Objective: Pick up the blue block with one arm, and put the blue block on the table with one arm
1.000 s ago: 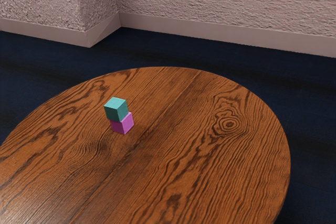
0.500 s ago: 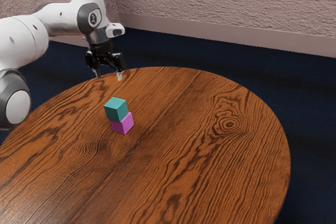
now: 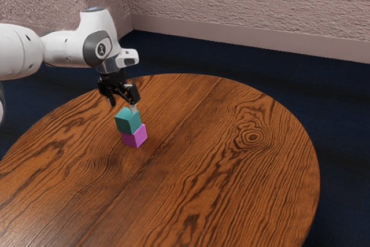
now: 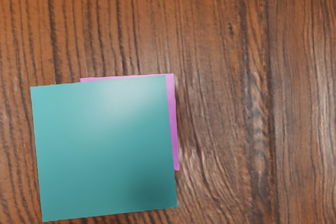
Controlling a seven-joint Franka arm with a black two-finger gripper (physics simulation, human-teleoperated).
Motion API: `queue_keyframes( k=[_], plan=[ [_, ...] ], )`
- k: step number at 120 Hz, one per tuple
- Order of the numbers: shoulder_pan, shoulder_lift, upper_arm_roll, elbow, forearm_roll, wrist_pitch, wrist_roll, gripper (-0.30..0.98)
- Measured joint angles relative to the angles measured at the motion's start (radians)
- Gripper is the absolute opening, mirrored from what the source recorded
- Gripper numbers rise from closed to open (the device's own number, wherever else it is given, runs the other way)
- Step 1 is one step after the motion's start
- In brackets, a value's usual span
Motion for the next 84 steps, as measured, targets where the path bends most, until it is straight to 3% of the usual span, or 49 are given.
queue_keyframes(
  k=[60, 84],
  plan=[
    [0.002, -0.020, 0.035, -0.082, -0.021, 0.069, 0.113, 0.69],
    [0.005, 0.082, 0.048, 0.054, -0.024, 0.074, 0.145, 0.69]
  ],
)
